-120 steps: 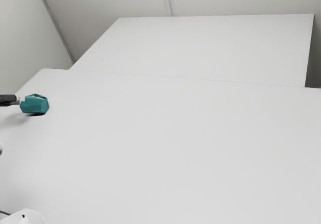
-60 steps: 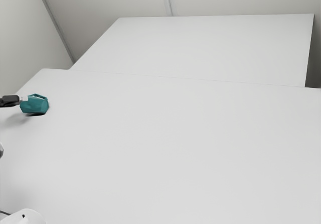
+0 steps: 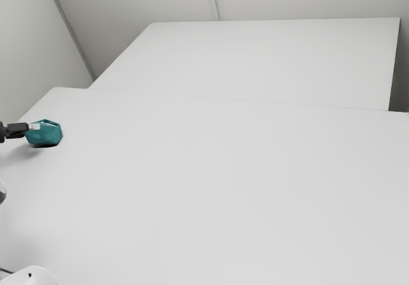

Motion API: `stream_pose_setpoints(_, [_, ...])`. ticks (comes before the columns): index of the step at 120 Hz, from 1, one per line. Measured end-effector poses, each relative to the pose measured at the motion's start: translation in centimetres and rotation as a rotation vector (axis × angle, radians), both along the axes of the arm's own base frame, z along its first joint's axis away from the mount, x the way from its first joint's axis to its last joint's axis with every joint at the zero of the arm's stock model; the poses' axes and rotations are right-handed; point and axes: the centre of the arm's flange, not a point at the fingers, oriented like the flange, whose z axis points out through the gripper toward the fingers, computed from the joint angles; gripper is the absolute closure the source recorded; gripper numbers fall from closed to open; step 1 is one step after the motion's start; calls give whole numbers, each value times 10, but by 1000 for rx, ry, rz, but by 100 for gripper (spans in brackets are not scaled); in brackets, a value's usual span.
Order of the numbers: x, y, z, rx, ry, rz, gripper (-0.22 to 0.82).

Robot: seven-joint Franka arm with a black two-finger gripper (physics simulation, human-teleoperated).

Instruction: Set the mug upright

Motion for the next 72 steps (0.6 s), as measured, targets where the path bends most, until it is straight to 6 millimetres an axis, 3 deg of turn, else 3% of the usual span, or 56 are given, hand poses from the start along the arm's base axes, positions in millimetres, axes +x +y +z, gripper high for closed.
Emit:
stream_pose_setpoints(28, [3,-3,-3,-10,-4,-5,5])
stream_pose_setpoints(72, [3,-3,-3,-10,-6,-4,30])
